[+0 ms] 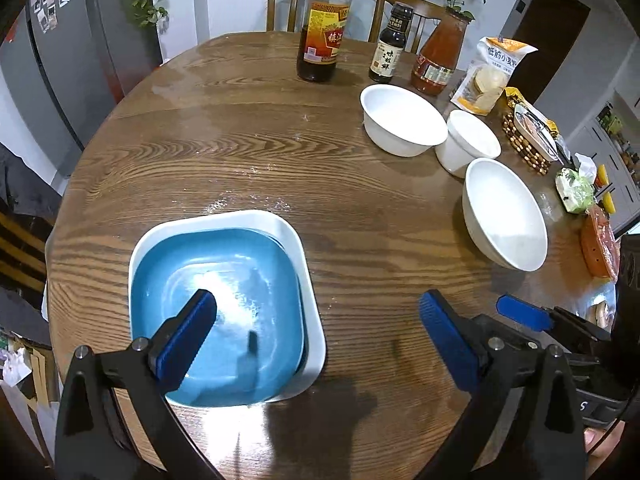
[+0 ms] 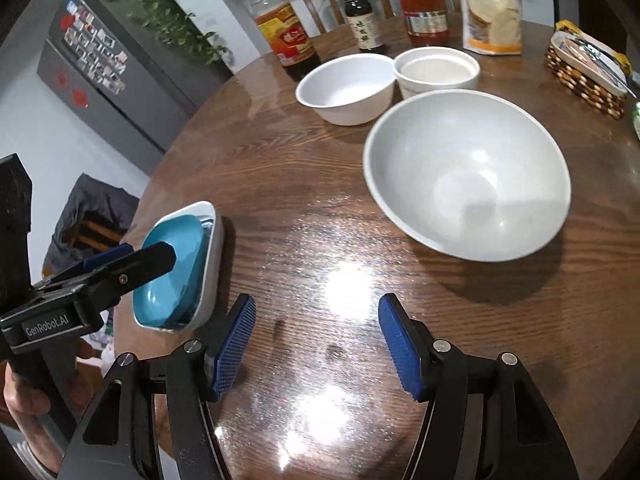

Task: Organize plates and bowls
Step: 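Withdraw the left tool from the plate stack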

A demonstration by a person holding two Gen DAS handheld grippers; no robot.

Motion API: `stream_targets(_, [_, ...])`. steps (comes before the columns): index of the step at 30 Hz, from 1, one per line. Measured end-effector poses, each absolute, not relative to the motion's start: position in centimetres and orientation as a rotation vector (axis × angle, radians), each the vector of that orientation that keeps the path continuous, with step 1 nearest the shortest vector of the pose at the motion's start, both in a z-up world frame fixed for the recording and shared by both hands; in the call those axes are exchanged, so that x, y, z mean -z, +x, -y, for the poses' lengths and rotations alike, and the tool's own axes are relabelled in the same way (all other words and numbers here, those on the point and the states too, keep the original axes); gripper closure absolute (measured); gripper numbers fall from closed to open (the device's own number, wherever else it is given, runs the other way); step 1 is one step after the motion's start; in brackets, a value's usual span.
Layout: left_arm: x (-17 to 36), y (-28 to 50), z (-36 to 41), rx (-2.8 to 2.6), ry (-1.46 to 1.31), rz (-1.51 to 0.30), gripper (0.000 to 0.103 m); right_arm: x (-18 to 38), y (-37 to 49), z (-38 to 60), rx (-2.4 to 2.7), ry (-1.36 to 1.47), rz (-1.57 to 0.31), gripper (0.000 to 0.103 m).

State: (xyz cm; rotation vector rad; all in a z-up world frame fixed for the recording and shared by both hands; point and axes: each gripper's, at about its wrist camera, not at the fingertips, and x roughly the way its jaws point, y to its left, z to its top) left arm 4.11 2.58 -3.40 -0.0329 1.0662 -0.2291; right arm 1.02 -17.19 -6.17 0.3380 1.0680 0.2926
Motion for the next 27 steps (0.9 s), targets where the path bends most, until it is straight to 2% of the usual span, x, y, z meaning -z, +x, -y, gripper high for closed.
stream_targets(13, [4.6,4.8,-1.3,0.216,-0.017,-1.111,0.001,6.1,-0.2,19.2,-0.272,0.359,-1.056,0.038])
stream_targets(27, [3.7,4.4,2.0,0.156,-0.081,-1.112,0.001,4.7,0.2,23.8,-0.294,0.347,-1.034,0.038])
